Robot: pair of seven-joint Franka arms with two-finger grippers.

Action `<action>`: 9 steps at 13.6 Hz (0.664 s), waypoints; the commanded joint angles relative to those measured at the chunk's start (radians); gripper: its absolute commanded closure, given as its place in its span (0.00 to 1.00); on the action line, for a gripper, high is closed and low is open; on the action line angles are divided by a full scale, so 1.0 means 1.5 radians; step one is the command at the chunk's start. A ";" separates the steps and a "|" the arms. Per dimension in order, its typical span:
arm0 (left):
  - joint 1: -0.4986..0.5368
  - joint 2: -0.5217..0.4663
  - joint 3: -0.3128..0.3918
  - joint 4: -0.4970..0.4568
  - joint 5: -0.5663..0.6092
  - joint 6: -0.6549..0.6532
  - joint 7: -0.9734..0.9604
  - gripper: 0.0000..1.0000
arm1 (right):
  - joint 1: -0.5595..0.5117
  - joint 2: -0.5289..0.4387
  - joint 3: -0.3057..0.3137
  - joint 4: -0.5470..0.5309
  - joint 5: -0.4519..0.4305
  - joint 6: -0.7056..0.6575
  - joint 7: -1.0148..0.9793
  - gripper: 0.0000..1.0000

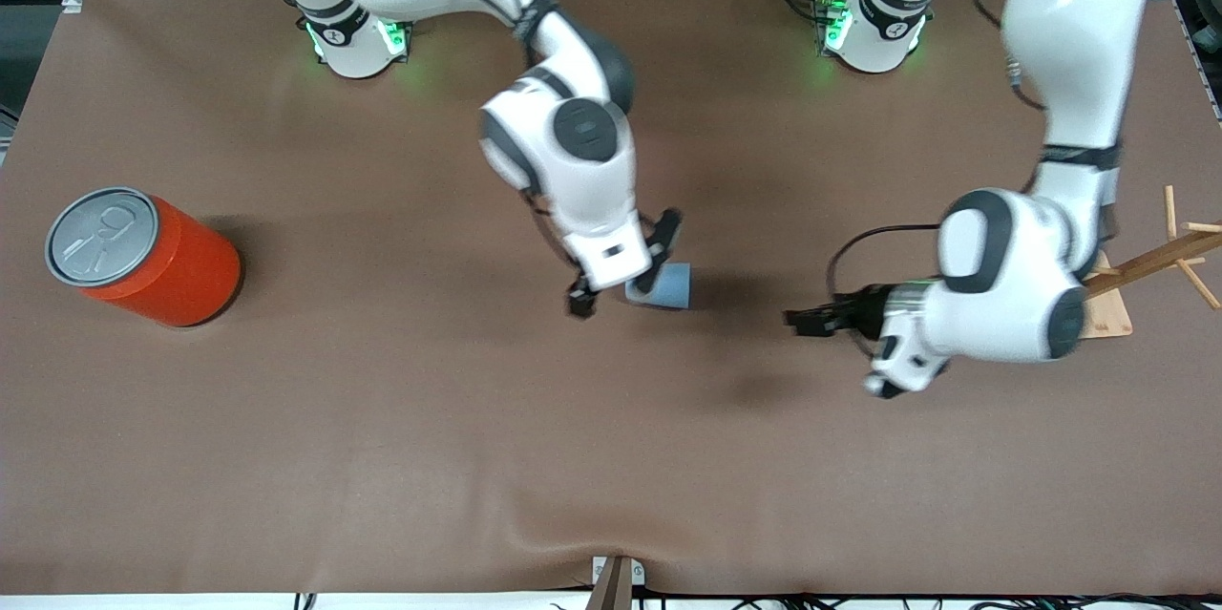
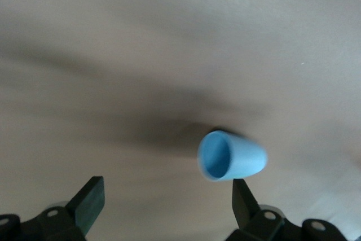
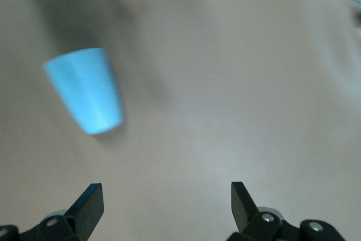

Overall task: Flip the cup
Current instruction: 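Grasp the cup with the left gripper while the right gripper releases it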

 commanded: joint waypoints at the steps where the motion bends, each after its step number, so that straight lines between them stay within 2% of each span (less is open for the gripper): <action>1: -0.062 0.056 0.005 0.014 -0.071 0.106 -0.040 0.00 | -0.117 -0.053 0.016 -0.014 0.073 -0.048 -0.002 0.00; 4: -0.110 0.070 0.006 0.010 -0.167 0.139 -0.050 0.00 | -0.225 -0.093 0.024 -0.014 0.126 -0.116 -0.002 0.00; 7: -0.136 0.107 0.006 0.011 -0.183 0.164 -0.101 0.00 | -0.315 -0.151 0.041 -0.016 0.115 -0.181 0.002 0.00; 9: -0.148 0.115 0.006 0.010 -0.181 0.174 -0.097 0.00 | -0.368 -0.158 0.041 -0.014 0.114 -0.222 0.003 0.00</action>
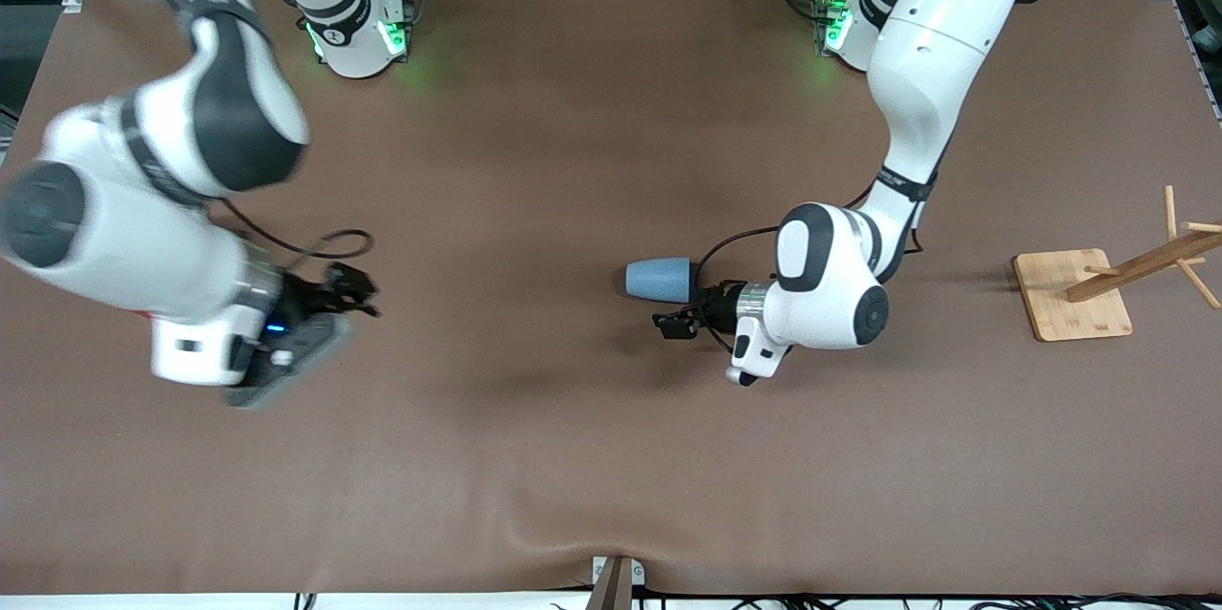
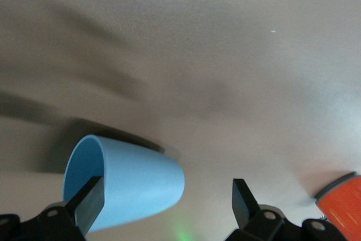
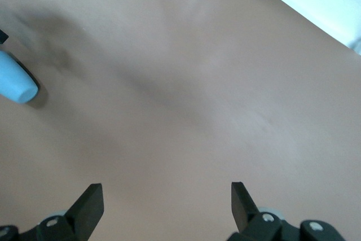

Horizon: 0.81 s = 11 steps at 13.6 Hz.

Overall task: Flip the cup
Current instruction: 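Carry the cup with the left gripper while the right gripper withdraws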

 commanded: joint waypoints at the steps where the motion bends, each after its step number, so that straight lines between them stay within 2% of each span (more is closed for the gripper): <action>1: -0.008 0.015 0.006 0.007 -0.013 0.012 -0.004 0.00 | -0.078 -0.023 0.022 -0.016 0.011 -0.033 0.009 0.00; 3: -0.005 0.022 0.006 0.006 -0.012 0.012 -0.006 0.00 | -0.097 -0.066 0.014 -0.013 0.030 -0.088 0.039 0.00; 5: -0.009 0.023 0.006 0.000 -0.011 0.011 -0.009 0.00 | -0.099 -0.094 0.008 -0.013 0.035 -0.122 0.185 0.00; 6: -0.010 0.023 0.006 0.000 -0.011 0.010 -0.014 0.00 | -0.098 -0.136 0.007 -0.022 0.031 -0.165 0.239 0.00; 8: -0.014 0.021 0.006 -0.003 -0.011 0.006 -0.040 0.00 | -0.098 -0.199 -0.011 -0.062 0.015 -0.215 0.283 0.00; 11: -0.019 0.021 0.005 -0.007 -0.011 0.000 -0.070 0.00 | -0.105 -0.293 -0.017 -0.166 -0.027 -0.211 0.374 0.00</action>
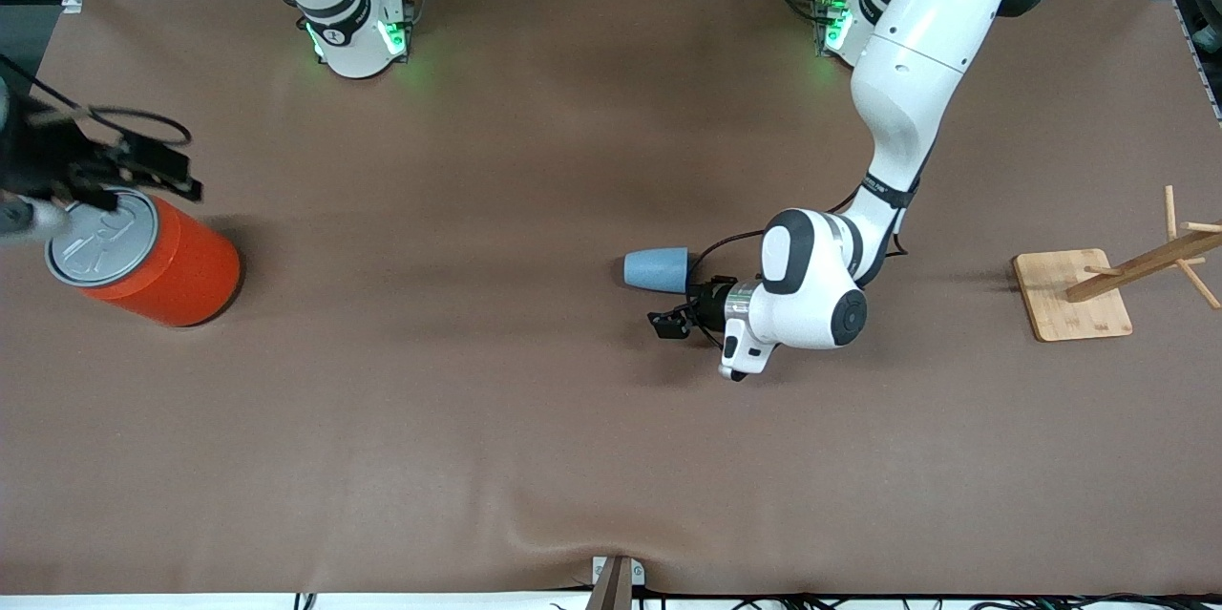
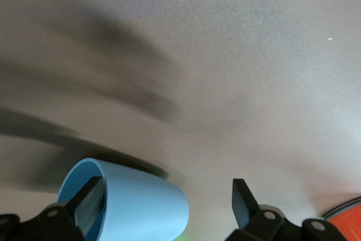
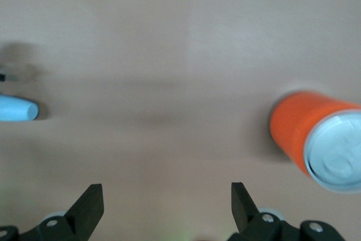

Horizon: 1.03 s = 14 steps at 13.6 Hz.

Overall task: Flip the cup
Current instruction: 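Carry the cup with the left gripper while the right gripper withdraws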

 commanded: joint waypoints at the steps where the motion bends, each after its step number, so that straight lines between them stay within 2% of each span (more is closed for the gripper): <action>1: -0.013 -0.002 0.003 -0.005 -0.011 -0.007 -0.019 0.00 | -0.012 -0.102 -0.003 -0.139 -0.018 0.026 0.058 0.00; 2: -0.018 -0.003 0.004 -0.006 -0.011 -0.007 -0.019 0.00 | -0.012 -0.115 -0.003 -0.147 -0.018 0.025 0.059 0.00; 3: -0.019 -0.005 0.004 -0.009 -0.011 -0.015 -0.020 0.10 | -0.012 -0.117 -0.003 -0.147 -0.019 0.025 0.061 0.00; 4: -0.019 -0.007 0.004 -0.009 -0.010 -0.043 -0.020 0.37 | -0.013 -0.116 -0.003 -0.148 -0.020 0.026 0.064 0.00; 5: -0.019 -0.007 0.005 -0.009 -0.008 -0.068 -0.019 0.53 | -0.017 -0.116 -0.006 -0.153 -0.020 0.031 0.065 0.00; 7: -0.019 -0.008 0.006 -0.010 0.003 -0.114 -0.019 0.78 | -0.011 -0.120 -0.005 -0.159 -0.019 0.051 0.065 0.00; 8: -0.021 -0.007 0.007 -0.013 0.012 -0.137 -0.025 0.95 | -0.012 -0.125 -0.004 -0.167 -0.019 0.052 0.065 0.00; 9: -0.024 -0.007 0.007 -0.018 0.038 -0.155 -0.034 1.00 | -0.014 -0.134 -0.006 -0.179 -0.018 0.051 0.061 0.00; 12: -0.013 -0.026 0.014 -0.008 0.085 -0.196 -0.079 1.00 | -0.014 -0.204 -0.006 -0.278 -0.016 0.094 0.060 0.00; 14: -0.009 -0.046 0.034 -0.004 0.136 -0.197 -0.079 1.00 | -0.013 -0.215 -0.006 -0.298 -0.015 0.096 0.052 0.00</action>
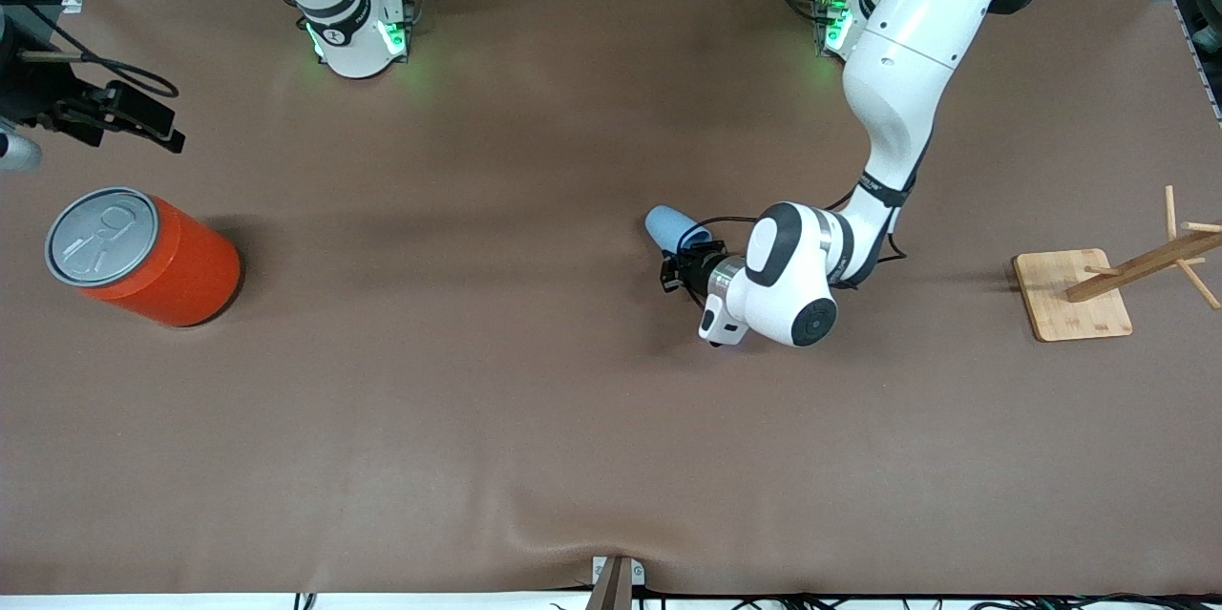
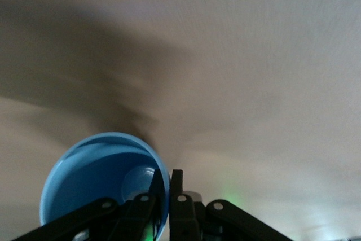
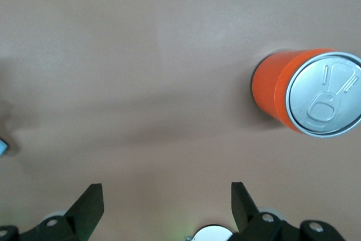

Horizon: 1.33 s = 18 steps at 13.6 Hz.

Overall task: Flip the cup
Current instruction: 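Lower the cup upright beside the wooden stand and open the left gripper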

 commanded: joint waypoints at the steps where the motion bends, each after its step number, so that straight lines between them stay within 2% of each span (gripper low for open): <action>1: 0.005 -0.044 0.030 0.007 0.090 -0.021 -0.018 1.00 | -0.011 -0.047 0.006 -0.055 0.000 0.023 -0.002 0.00; 5: 0.003 -0.098 0.093 0.030 0.253 -0.016 -0.019 1.00 | -0.017 -0.026 0.005 -0.027 -0.005 0.026 -0.006 0.00; 8: -0.005 -0.103 0.146 0.051 0.361 0.007 -0.022 1.00 | -0.030 -0.008 0.004 -0.015 -0.003 0.027 -0.007 0.00; 11: 0.002 -0.100 0.152 0.037 0.530 0.031 -0.075 1.00 | -0.030 0.015 0.004 0.018 -0.002 0.025 -0.005 0.00; 15: 0.005 -0.124 0.154 -0.025 0.544 0.088 -0.094 1.00 | -0.025 0.016 0.004 0.018 0.003 0.025 -0.003 0.00; 18: 0.010 -0.170 0.160 -0.108 0.545 0.166 -0.101 1.00 | -0.020 0.016 0.005 0.018 0.005 0.028 -0.003 0.00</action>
